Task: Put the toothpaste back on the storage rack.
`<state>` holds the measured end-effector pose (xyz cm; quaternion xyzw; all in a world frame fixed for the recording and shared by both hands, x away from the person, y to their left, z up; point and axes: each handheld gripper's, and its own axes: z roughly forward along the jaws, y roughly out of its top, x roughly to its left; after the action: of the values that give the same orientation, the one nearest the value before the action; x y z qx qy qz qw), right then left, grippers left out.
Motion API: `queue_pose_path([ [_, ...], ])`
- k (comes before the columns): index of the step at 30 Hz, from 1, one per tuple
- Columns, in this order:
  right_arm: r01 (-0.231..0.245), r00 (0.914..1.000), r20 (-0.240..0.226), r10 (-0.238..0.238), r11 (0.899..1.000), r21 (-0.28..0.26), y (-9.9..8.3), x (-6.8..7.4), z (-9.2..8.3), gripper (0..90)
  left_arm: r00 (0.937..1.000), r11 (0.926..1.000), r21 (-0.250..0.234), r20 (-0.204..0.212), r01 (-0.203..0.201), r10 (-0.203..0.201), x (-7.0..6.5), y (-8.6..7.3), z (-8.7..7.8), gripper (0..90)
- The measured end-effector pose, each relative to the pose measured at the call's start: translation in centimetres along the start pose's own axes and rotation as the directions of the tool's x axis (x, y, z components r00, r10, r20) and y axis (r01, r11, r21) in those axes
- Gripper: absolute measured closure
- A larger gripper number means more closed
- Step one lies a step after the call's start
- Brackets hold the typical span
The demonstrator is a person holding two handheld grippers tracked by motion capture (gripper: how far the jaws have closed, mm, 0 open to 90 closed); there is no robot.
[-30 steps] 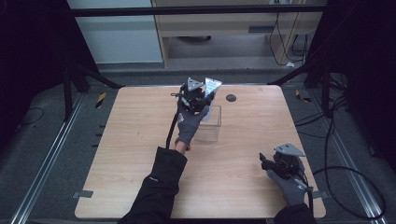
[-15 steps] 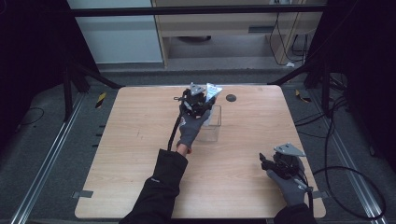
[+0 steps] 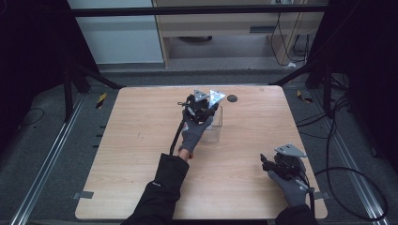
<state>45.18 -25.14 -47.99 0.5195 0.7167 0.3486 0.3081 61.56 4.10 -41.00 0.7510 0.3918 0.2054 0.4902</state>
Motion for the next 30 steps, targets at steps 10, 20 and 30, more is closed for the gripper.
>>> queue_pose_path([
  [10, 0.007, 1.0000, -0.001, -0.007, 1.000, 0.002, 0.0, 0.1, 0.0, 28.1, 0.9998, 0.9988, 0.047, 0.017, 0.013, -0.014, 0.4, -1.0, 0.1, 69.7],
  [20, 0.007, 1.0000, -0.002, -0.007, 1.000, 0.002, 0.0, 0.3, 0.1, 28.1, 0.9997, 0.9950, 0.097, -0.001, -0.025, 0.025, 0.0, -1.9, 0.2, 63.9],
  [30, 0.006, 1.0000, -0.002, -0.006, 1.000, 0.004, 0.0, 0.4, 0.2, 27.9, 0.9998, 0.9991, 0.043, 0.020, -0.009, 0.008, -0.2, -1.0, -3.0, 53.4],
])
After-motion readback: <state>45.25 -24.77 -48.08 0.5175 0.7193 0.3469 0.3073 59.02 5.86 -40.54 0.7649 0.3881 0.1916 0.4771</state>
